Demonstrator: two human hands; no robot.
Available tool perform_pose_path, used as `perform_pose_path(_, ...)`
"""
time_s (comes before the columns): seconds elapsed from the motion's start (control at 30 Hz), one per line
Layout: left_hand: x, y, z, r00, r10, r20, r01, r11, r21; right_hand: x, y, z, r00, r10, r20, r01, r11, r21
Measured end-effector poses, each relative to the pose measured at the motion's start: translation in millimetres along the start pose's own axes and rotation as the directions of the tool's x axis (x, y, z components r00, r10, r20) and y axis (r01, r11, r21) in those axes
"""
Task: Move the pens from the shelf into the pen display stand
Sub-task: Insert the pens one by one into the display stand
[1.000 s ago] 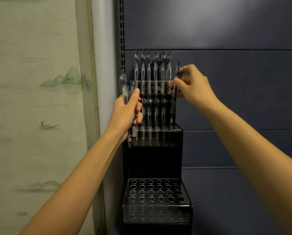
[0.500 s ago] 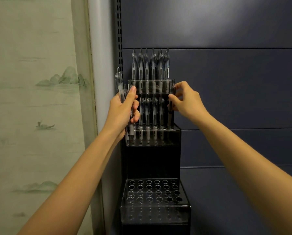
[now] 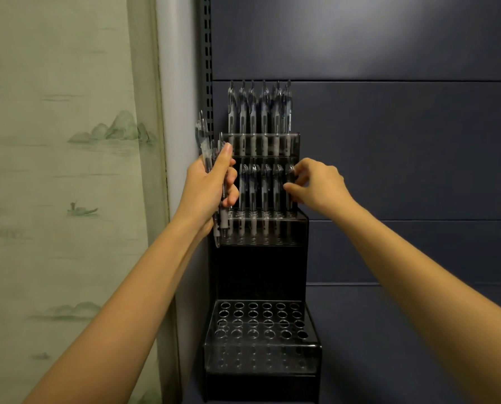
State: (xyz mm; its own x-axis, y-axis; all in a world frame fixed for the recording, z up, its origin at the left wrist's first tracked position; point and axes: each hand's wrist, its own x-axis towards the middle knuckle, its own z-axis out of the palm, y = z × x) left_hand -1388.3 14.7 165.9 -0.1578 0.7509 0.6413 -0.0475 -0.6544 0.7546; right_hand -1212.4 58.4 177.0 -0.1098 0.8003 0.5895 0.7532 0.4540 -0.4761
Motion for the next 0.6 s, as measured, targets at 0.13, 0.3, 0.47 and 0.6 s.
perform_pose_path(0.13, -3.3, 0.2, -0.2, 1.0, -0.008, -0.002, 0.008, 1.0, 0.002, -0.7, 3.8, -1.6, 0.999, 0.018, -0.039, -0.019, 0.999, -0.039)
perform_pose_path(0.3, -8.1, 0.5, -3.9, 1.0, -0.002, 0.008, 0.002, 1.0, 0.007, -7.3, -16.5, -8.8, 0.965, -0.161, -0.208, 0.188, 0.975, 0.117)
perform_pose_path(0.47, -12.4, -2.9, -10.3, 0.999, 0.007, 0.053, -0.007, 1.0, 0.0, -21.9, -62.1, -2.5, 0.964, -0.259, -0.055, 0.262, 0.906, 0.332)
perform_pose_path(0.6, -12.5, -0.3, -16.6, 0.998, 0.02, 0.059, -0.021, 1.0, 0.003, -22.7, -82.6, 10.6, 0.962, -0.268, 0.045, 0.229, 0.889, 0.396)
